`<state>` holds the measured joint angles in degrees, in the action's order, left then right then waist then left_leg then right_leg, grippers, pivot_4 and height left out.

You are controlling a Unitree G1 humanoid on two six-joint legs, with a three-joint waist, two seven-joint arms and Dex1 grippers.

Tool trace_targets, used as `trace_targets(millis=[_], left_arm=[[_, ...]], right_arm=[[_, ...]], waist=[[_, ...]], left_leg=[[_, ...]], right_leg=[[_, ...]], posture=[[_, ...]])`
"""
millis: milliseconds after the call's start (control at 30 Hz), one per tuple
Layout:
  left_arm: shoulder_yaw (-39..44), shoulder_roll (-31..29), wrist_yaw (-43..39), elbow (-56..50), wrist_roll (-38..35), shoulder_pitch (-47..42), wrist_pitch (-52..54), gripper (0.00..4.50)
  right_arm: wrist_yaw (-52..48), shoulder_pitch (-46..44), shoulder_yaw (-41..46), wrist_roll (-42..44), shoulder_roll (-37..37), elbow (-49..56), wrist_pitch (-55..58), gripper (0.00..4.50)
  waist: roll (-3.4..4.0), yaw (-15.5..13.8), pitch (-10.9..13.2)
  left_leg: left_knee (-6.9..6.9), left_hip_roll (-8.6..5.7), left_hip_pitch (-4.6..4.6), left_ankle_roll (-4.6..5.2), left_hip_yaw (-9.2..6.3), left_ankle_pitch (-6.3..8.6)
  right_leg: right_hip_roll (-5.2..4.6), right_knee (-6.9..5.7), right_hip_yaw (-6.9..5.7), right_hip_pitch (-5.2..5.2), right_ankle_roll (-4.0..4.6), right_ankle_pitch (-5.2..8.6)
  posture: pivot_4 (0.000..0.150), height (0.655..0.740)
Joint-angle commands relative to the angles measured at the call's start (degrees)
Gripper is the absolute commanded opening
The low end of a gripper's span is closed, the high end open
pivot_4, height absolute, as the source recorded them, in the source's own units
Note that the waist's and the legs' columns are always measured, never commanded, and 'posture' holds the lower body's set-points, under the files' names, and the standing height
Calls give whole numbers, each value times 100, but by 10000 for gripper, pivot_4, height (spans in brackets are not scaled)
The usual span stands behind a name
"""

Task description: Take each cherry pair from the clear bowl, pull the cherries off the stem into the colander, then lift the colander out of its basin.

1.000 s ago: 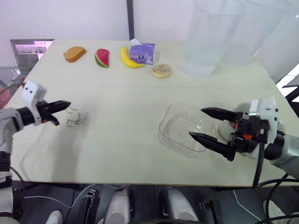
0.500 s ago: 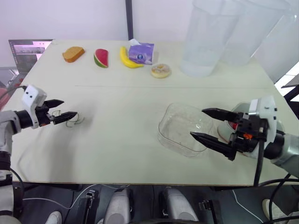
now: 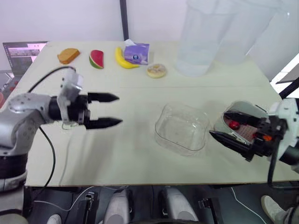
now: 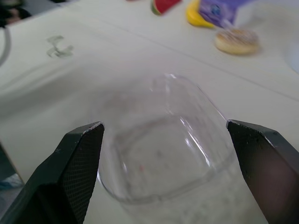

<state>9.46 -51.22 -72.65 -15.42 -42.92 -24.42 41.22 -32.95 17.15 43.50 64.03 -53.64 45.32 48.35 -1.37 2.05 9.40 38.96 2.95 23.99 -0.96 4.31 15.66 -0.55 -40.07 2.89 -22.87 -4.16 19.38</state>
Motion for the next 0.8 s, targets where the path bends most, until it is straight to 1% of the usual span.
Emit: trace_targets(millis=[33,100,167,233,333,467,567,633,800], left_arm=[[240,-240,-194,-175,70,304,-291,44576],[200,-225,-192,-205,116,383,-464,44576],[142,-145,-135,-242,71,347,-503,44576],[38,-54,-112,-249,20,261,-506,44576],[-81,-11,-205,-135,146,197,-658,44576],[-173,1,-251,-50,158,75,-718,44576],[-275,12,-309,-111,160,29,-745,44576],[-334,23,-337,-157,141,-4,-730,44576],[-773,40,-608,-241,424,-242,-1070,44576]], right_arm=[[-387,764,703,-315,236,299,-97,45000],[-697,1278,1026,-601,399,329,-259,45000],[-842,1503,1167,-743,510,365,-419,45000],[-865,1546,1123,-753,571,500,-523,45000],[-813,1546,966,-779,604,652,-612,45000],[-764,1636,1047,-753,686,718,-675,45000],[-155,1517,1181,-562,705,555,-401,45000],[329,1346,1201,-391,577,319,-76,45000],[147,1117,950,-628,-680,-568,970,45000]], waist=[[1,-4,2],[0,-28,2],[0,-81,2],[0,-102,2],[0,-104,2],[-1,-119,2],[-1,-121,2],[-1,-121,2],[-1,-110,3]], left_leg=[[-3,0,-19,0,0,0],[-14,-5,-59,4,4,4],[-13,-7,-60,9,6,7],[-11,-6,-61,13,8,9],[-12,-5,-59,13,8,9],[-15,-6,-57,14,7,10],[-14,-7,-56,15,8,10],[-14,-7,-57,15,8,10],[-13,-8,-58,16,13,11]], right_leg=[[0,0,0,18,1,1],[-5,17,1,62,2,4],[-9,27,1,69,1,4],[-9,37,1,73,0,3],[-7,37,1,71,0,3],[-6,38,1,68,0,3],[-8,40,1,70,0,3],[-9,41,2,71,0,2],[-8,47,6,73,0,2]], posture=[[1500,7400],[1500,7400],[1500,7400],[1500,7400],[1500,7400],[1500,7400],[1500,7400],[1500,7400],[1500,7400]])
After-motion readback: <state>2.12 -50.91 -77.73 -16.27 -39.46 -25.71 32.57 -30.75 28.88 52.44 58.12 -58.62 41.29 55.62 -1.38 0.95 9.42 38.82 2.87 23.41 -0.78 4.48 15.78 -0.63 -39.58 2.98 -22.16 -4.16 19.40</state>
